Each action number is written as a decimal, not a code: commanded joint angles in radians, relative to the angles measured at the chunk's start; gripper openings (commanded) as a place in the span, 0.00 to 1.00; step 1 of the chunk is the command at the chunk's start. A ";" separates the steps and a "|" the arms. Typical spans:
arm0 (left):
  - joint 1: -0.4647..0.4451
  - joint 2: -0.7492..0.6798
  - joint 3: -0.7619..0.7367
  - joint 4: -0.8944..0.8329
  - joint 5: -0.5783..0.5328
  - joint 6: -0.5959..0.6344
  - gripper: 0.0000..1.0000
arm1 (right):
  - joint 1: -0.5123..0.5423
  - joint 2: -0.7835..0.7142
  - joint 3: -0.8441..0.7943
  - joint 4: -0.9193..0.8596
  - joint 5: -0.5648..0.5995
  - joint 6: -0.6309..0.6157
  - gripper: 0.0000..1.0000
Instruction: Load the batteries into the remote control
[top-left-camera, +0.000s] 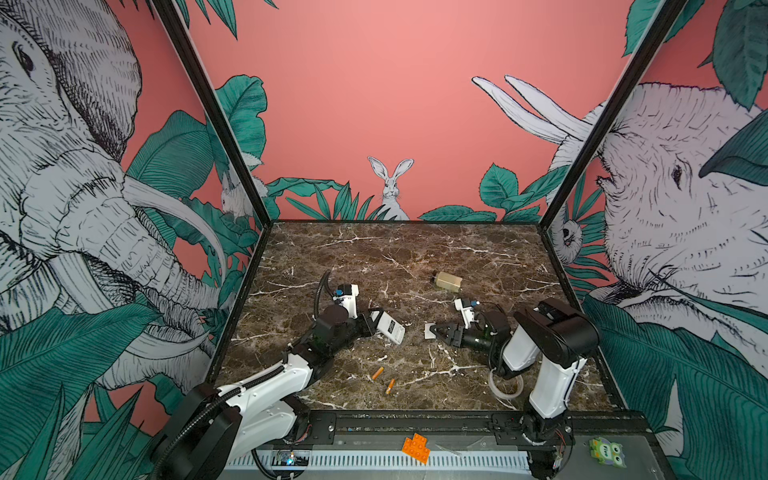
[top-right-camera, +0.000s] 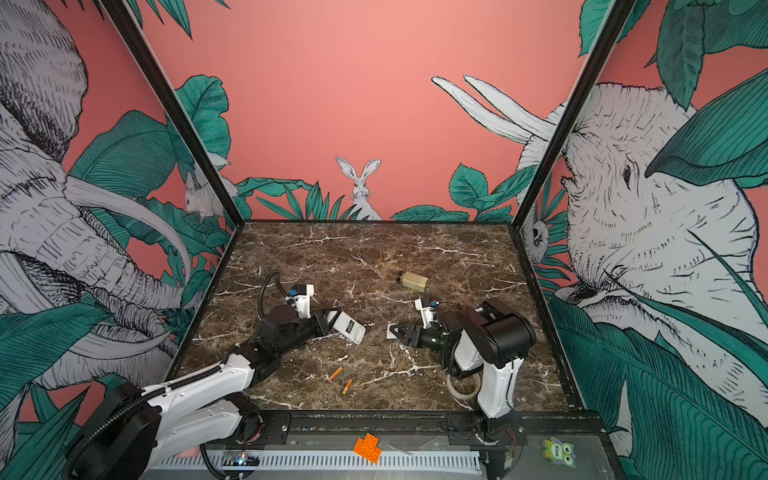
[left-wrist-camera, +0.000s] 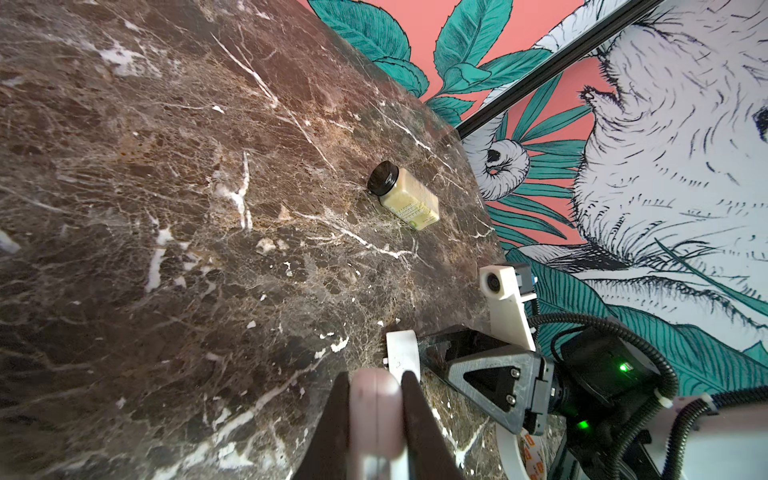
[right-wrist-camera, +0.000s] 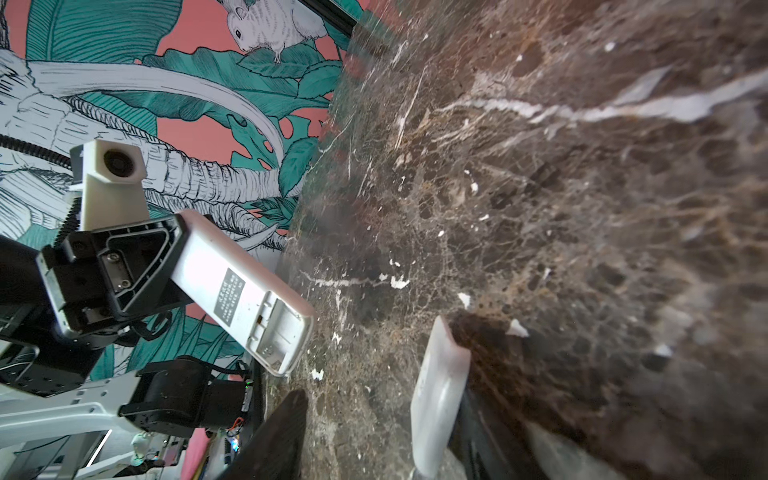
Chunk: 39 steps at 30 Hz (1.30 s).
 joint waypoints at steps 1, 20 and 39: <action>0.003 0.017 -0.016 0.042 -0.004 0.001 0.00 | -0.006 -0.029 -0.015 -0.034 0.031 -0.011 0.62; 0.001 0.161 -0.017 0.143 -0.026 -0.006 0.00 | -0.005 -0.316 0.074 -0.439 0.080 -0.171 0.75; 0.002 0.236 -0.061 0.165 -0.131 -0.026 0.04 | 0.055 -0.712 0.210 -1.137 0.320 -0.564 0.78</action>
